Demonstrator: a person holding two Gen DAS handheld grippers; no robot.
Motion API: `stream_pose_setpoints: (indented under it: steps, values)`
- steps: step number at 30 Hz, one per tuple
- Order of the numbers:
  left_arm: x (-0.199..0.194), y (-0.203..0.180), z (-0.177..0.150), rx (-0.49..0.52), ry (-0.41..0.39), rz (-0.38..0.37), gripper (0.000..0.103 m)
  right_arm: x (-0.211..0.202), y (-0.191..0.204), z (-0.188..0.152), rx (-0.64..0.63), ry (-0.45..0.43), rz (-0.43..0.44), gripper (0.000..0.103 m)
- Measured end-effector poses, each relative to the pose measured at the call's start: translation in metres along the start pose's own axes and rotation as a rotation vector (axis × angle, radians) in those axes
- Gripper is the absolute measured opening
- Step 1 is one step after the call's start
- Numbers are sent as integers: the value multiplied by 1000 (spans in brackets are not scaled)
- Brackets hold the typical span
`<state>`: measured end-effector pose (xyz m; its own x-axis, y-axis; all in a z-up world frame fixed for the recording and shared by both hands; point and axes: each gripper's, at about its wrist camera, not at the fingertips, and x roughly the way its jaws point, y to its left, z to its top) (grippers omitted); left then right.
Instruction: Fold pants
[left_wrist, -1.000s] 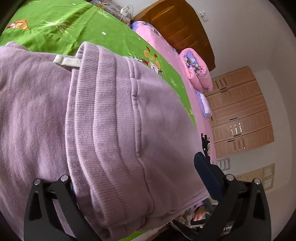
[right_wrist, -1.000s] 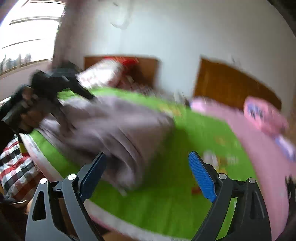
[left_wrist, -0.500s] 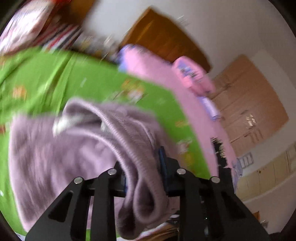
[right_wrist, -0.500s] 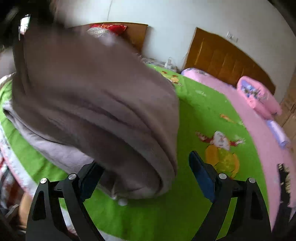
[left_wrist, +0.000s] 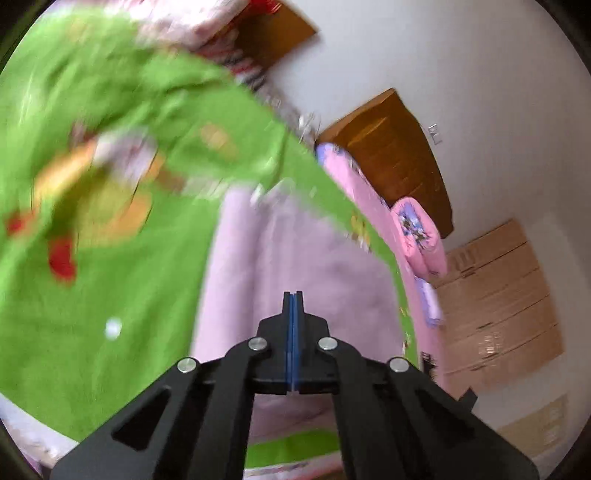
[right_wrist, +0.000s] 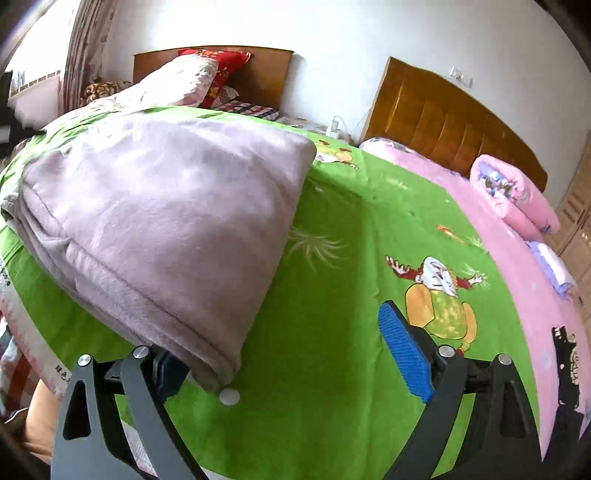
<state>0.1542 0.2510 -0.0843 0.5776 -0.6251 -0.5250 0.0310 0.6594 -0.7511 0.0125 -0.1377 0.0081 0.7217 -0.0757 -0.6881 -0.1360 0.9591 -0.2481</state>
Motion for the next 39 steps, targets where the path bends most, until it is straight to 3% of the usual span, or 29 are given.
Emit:
stream_pose_setpoints:
  steps: [2, 4, 6, 8, 11, 14, 17, 20, 25, 32, 36, 39]
  values:
    - [3, 11, -6, -26, 6, -20, 0, -1, 2, 1, -11, 3, 0, 89]
    - [-2, 11, -5, -58, -7, -76, 13, -2, 1, 0, -3, 8, 6, 89]
    - [-14, 3, -5, -68, -47, -87, 50, -1, -2, 1, 1, 9, 3, 89]
    - [-24, -8, -9, -65, -62, -125, 67, -1, -3, 2, 2, 8, 0, 89]
    - [-37, -25, -23, -48, -59, -125, 72, -2, -3, 3, 8, 10, 3, 89]
    - [-29, -29, -29, -66, 6, -158, 76, -2, -5, 3, 14, 6, 9, 89]
    - [-13, -28, -32, -65, 48, -130, 76, -1, -6, 2, 22, 5, 17, 89]
    - [-4, -23, -36, -85, 80, -33, 76, -1, -7, 1, 24, 5, 19, 89]
    - [-9, -28, -43, -74, 92, -3, 77, -1, -9, 1, 29, 2, 24, 89]
    - [7, -29, -37, -98, 121, -95, 76, -1, -9, -1, 41, -4, 32, 90]
    - [25, -27, -24, -116, 133, -92, 78, -2, -8, -2, 40, -6, 31, 90]
    - [31, -27, -15, -143, 124, -129, 85, -2, -8, -3, 49, -8, 35, 90]
